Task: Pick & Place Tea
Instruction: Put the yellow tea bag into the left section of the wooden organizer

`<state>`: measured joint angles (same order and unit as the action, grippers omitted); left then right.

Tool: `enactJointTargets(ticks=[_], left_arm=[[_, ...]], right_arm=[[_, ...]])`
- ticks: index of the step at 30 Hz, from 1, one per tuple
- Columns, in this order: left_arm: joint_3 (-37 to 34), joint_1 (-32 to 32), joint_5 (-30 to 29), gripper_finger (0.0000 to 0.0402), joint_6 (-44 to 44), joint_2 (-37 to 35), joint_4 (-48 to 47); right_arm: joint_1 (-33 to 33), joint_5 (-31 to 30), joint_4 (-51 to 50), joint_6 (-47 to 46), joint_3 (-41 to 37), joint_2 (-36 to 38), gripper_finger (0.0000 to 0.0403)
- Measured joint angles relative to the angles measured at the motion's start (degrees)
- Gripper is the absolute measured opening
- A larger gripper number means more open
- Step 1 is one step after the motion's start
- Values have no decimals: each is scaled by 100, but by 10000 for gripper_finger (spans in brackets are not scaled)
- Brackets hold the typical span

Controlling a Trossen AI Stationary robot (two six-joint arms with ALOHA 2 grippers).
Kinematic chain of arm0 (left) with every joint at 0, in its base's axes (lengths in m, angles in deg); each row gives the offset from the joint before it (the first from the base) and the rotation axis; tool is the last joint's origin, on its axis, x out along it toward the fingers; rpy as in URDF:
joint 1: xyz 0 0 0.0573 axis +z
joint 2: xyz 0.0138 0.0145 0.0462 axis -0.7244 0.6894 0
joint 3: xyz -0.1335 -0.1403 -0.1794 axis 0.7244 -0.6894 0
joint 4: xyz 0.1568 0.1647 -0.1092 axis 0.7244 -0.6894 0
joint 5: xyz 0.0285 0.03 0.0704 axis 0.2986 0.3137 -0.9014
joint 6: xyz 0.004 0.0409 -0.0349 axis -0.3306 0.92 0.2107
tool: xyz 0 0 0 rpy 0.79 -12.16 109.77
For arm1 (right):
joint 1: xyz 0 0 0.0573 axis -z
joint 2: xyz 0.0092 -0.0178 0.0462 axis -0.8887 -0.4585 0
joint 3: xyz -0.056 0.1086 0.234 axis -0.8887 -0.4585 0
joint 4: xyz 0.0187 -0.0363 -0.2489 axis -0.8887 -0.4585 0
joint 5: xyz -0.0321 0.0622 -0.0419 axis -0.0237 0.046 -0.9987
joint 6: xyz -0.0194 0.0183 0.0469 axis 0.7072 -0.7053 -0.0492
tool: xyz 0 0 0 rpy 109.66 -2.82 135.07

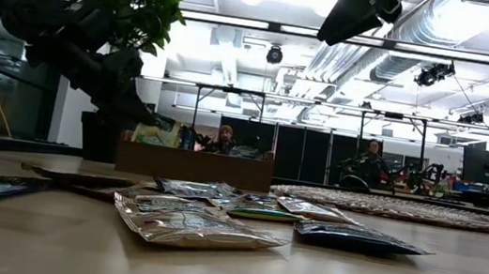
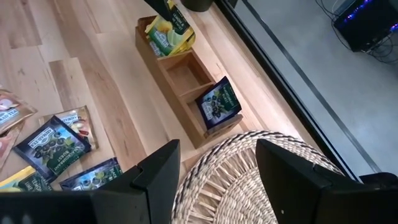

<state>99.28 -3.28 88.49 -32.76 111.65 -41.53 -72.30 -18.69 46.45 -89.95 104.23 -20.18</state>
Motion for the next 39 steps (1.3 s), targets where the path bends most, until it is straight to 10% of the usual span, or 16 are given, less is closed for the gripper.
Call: enactJointTargets(ticks=[21, 39], left_arm=[[2, -2, -378, 161, 0, 3, 87], [7, -829, 342, 9, -1326, -761, 79]], right_arm=[[13, 169, 0, 0, 0, -2, 206], [13, 1393, 115, 10, 2, -588, 206]])
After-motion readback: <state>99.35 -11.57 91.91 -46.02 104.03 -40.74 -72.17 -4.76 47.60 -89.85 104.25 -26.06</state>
